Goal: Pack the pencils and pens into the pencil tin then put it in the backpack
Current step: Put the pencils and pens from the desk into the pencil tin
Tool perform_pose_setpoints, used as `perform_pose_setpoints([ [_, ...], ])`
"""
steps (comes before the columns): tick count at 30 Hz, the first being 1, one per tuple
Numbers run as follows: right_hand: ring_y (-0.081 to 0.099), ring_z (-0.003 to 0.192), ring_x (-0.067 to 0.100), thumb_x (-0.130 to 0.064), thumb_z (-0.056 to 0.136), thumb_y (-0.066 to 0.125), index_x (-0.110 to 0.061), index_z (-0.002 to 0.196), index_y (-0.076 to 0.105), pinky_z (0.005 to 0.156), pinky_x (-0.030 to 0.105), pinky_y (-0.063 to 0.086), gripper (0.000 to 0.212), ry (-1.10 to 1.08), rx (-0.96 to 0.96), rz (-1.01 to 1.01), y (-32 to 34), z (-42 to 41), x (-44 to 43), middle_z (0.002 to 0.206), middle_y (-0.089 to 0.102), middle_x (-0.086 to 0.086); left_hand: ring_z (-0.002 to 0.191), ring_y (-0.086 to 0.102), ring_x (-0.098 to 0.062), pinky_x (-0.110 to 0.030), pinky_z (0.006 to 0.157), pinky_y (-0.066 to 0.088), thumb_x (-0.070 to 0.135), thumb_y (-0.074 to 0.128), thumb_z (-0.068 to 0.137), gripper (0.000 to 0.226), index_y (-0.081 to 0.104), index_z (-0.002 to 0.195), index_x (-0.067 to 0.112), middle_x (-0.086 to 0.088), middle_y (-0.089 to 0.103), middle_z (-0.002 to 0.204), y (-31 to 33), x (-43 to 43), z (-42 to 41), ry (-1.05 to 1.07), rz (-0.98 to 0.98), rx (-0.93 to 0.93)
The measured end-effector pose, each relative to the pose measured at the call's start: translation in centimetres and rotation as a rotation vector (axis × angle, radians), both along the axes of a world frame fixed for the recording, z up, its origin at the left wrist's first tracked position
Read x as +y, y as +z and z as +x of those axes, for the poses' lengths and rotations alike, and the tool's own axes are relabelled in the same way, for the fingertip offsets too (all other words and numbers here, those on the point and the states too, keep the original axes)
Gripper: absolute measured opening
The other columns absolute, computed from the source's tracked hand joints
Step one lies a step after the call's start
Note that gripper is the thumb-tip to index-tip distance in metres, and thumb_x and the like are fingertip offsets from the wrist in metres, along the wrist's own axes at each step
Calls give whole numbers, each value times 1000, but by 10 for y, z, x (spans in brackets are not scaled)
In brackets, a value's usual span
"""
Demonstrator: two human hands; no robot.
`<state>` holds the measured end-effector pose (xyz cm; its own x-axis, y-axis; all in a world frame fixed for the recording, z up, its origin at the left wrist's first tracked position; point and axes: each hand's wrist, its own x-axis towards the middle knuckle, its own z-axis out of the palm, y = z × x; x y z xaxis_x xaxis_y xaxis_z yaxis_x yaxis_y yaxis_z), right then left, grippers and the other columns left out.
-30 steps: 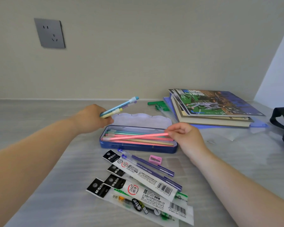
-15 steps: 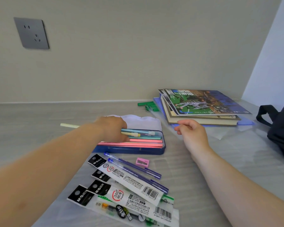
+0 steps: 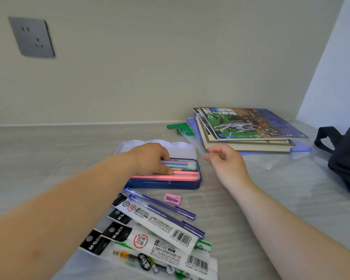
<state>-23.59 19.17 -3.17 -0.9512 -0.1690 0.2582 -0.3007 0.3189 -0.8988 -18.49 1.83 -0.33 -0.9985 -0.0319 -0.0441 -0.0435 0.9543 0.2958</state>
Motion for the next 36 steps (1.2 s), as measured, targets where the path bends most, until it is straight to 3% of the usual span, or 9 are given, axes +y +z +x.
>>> perform_pose_setpoints([
  [6, 52, 91, 14, -9, 89, 47, -10, 110, 58, 80, 20, 34, 24, 34, 73, 111, 0, 2, 0, 109, 66, 11, 88, 50, -12, -17, 70, 35, 31, 70, 74, 38, 59, 108, 19, 10, 52, 92, -1, -5, 8, 16, 176, 127],
  [10, 52, 88, 14, -9, 89, 48, -10, 107, 60, 77, 19, 33, 21, 63, 110, 169, 0, 4, -2, 97, 62, 5, 75, 51, -11, -9, 63, 35, 26, 70, 73, 12, 60, 78, 26, 17, 50, 73, 1, -25, 19, 36, 99, 44],
  [12, 51, 86, 14, -9, 89, 49, -11, 105, 61, 76, 19, 33, 20, 71, 124, 195, 0, 5, -3, 92, 59, 2, 65, 48, -3, -9, 60, 35, 26, 70, 74, 18, 54, 67, 30, 14, 50, 69, 0, -30, 23, 46, 92, -11],
  [21, 50, 88, 12, -11, 90, 49, -11, 108, 59, 75, 22, 34, 21, 90, 129, 259, 2, 8, -3, 94, 56, -2, 68, 51, -3, 5, 59, 37, 19, 70, 75, 16, 69, 91, 15, 11, 56, 72, -7, -18, 18, 74, 227, 126],
  [23, 50, 88, 12, -10, 90, 49, -11, 107, 60, 72, 21, 35, 21, 83, 126, 257, 2, 8, -3, 93, 57, -1, 85, 56, -9, -5, 80, 40, 24, 65, 79, 17, 69, 95, 19, 5, 63, 88, -4, -16, 21, 112, 286, 197],
  [26, 50, 87, 12, -11, 90, 48, -11, 106, 60, 60, 15, 36, 20, 64, 138, 238, 2, 8, -3, 93, 57, 0, 103, 48, -11, -9, 78, 30, 20, 47, 91, 29, 61, 114, 11, 1, 58, 110, 7, -23, 37, 240, 488, 372],
  [29, 49, 88, 12, -11, 90, 48, -10, 108, 60, 72, 20, 34, 21, 61, 131, 243, 2, 8, -2, 101, 61, 4, 125, 44, -20, -23, 99, 30, 21, 38, 94, 36, 51, 126, 11, -7, 51, 134, 3, -51, 59, 474, 647, 499],
  [32, 50, 92, 14, -11, 91, 47, -9, 110, 58, 77, 21, 33, 22, 72, 104, 252, 2, 10, -4, 114, 62, 9, 127, 42, -27, -38, 112, 27, 28, 42, 92, 40, 46, 129, 12, -13, 49, 135, -12, -74, 84, 618, 759, 463],
  [36, 51, 117, 24, -11, 93, 43, -7, 124, 50, 88, 24, 37, 32, 128, -2, 282, 0, 15, -9, 130, 55, 13, 124, 43, -21, -41, 115, 24, 29, 44, 91, 43, 41, 132, 16, -5, 49, 124, -27, -70, 100, 586, 888, 351],
])
